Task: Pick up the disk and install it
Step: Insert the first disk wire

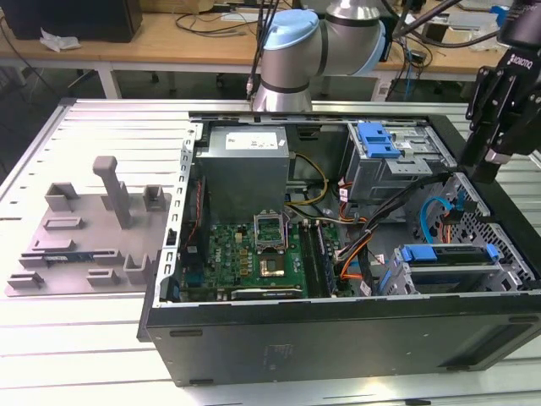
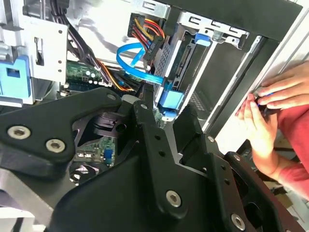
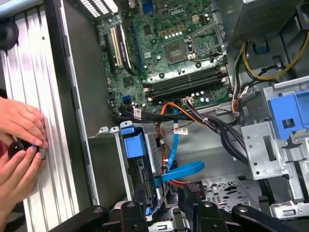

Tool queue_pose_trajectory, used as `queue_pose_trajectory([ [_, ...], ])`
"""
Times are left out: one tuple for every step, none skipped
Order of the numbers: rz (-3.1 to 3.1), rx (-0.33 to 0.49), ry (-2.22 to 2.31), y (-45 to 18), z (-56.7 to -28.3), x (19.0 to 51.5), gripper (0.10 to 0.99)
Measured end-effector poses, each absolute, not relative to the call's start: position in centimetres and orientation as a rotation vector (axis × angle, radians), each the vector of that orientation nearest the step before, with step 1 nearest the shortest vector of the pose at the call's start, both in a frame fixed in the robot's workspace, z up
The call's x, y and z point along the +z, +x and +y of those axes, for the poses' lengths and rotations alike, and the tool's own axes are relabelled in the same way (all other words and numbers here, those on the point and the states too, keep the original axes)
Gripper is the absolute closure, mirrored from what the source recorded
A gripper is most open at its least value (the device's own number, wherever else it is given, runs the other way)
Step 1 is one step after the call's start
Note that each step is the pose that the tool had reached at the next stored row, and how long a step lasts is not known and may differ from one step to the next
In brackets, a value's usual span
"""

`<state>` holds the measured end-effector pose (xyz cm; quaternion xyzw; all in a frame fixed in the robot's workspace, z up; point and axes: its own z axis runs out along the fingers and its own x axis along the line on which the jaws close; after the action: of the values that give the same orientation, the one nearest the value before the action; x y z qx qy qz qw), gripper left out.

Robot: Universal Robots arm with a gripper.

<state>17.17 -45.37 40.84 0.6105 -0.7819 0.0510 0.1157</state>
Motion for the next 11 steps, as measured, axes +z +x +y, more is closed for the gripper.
queue_pose_trajectory([
  [-2.297,0.151,1.783,17.26,-45.38,40.79,0.643],
  [-2.3,0.153,1.782,17.32,-45.37,40.75,0.643],
  [-2.303,0.155,1.781,17.38,-45.37,40.72,0.643],
  [-2.307,0.161,1.781,17.45,-45.37,40.67,0.643],
  [-2.311,0.168,1.782,17.48,-45.36,40.64,0.643],
  [-2.313,0.173,1.783,17.48,-45.34,40.61,0.643],
  [-2.317,0.185,1.785,17.49,-45.2,40.48,0.643],
  [-2.318,0.192,1.786,17.49,-44.99,40.35,0.643],
  [-2.312,0.197,1.79,17.48,-44.74,40.21,0.643],
  [-2.303,0.203,1.798,17.49,-44.59,39.99,0.643],
  [-2.294,0.207,1.808,17.5,-44.55,39.82,0.643],
])
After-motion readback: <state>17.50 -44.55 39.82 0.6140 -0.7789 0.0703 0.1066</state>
